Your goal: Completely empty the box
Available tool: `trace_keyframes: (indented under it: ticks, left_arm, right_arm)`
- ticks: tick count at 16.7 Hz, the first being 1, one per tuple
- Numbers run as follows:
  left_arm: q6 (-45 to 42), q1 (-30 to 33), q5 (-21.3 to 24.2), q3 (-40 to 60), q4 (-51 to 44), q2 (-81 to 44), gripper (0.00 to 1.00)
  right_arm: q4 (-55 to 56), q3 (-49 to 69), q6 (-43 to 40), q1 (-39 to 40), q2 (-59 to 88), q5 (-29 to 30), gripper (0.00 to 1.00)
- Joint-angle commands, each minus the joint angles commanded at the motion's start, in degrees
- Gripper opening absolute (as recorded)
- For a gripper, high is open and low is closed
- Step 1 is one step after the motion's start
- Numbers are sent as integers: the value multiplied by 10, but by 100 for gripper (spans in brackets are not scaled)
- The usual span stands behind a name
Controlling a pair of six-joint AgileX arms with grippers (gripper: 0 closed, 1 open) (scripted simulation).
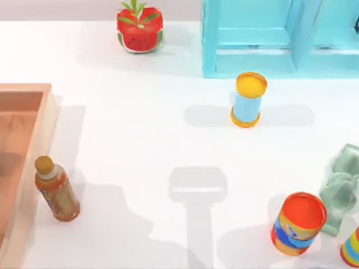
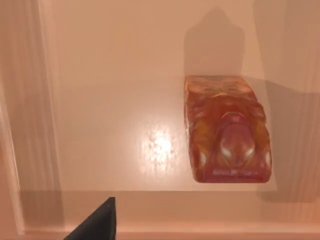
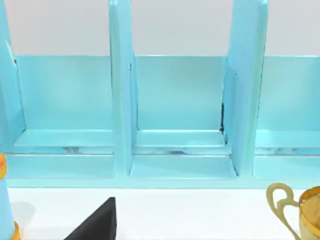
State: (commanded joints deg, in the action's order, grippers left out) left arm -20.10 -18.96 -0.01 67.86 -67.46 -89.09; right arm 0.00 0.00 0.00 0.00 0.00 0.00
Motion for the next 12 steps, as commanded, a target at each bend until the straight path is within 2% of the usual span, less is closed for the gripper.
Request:
trace_keyframes:
  ticks: [7, 12]
  left_arm:
    - [-3, -1, 0, 9, -8, -13, 100]
    - [-5, -4, 0, -41, 72, -46, 100]
  right_arm:
    - [0, 0, 0, 0, 0, 0, 100]
    - [0, 0, 0, 0, 0, 0, 100]
